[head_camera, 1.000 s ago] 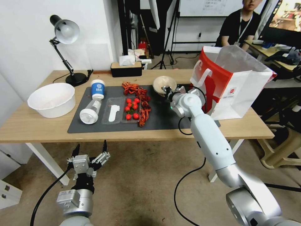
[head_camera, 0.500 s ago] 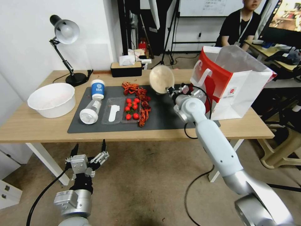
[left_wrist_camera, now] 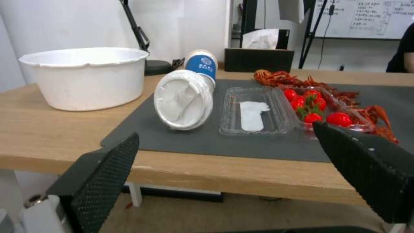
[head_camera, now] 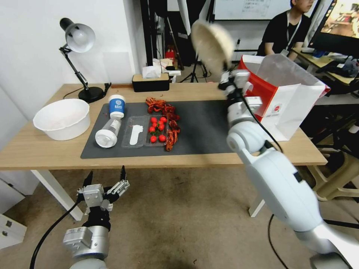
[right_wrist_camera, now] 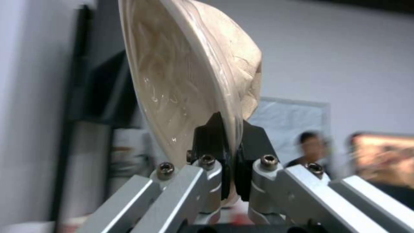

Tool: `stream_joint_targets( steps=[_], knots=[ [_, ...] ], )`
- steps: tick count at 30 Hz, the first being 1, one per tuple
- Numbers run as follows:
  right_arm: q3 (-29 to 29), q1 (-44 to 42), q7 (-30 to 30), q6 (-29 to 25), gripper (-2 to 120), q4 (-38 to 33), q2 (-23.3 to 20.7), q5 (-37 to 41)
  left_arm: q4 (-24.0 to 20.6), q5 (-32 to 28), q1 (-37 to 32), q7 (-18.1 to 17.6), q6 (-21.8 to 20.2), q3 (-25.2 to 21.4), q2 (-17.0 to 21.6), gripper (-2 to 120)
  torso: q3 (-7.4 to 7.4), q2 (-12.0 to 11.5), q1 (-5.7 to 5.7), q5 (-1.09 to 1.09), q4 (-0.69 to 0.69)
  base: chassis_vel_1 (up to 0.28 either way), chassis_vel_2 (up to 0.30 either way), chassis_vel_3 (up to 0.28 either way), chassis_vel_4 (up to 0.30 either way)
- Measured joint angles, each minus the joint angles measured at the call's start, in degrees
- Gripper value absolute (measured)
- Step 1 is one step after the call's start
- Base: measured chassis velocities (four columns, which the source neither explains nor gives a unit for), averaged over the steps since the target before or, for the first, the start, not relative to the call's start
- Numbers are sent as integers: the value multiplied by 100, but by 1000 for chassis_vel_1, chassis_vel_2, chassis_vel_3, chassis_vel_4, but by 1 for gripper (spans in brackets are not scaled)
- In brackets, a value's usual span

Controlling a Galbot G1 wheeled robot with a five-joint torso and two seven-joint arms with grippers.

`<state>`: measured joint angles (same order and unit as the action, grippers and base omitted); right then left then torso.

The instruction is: Pick up the trash from the table and place it into the takeout bag.

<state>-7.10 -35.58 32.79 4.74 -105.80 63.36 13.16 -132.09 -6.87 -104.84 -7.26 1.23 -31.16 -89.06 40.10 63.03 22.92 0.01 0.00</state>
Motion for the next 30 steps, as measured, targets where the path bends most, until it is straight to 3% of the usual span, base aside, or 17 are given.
stream_joint_targets(
  steps=[3, 6, 12, 25, 30],
  knots=[
    [-186, -52, 226, 299, 0, -145, -171, -89, -2, 0, -6, 0, 2, -2, 4, 100, 0, 0, 0, -1, -1, 0, 0, 0, 0],
    [-467, -109, 489, 726, 0, -260, -431, 339, -39, 33, -39, 18, 6, 15, 4, 100, 0, 0, 0, 0, -1, 0, 0, 0, 0],
    [-716, -180, 564, 839, 0, -141, -602, 969, -39, 100, -1, 40, 5, 90, -36, 100, 0, 0, 0, 0, -1, 0, 0, 0, 0],
    [-730, -208, 485, 842, 45, -67, -716, 1351, -102, 82, 6, 62, -14, 121, -73, 100, 1, -1, 0, -2, -1, 0, 0, 0, 0],
    [-673, -263, 266, 500, 65, -325, -720, 1812, -102, 62, 6, 63, -15, 98, -56, 100, 1, -1, 0, -2, 0, 0, 0, 0, 0]
  ],
)
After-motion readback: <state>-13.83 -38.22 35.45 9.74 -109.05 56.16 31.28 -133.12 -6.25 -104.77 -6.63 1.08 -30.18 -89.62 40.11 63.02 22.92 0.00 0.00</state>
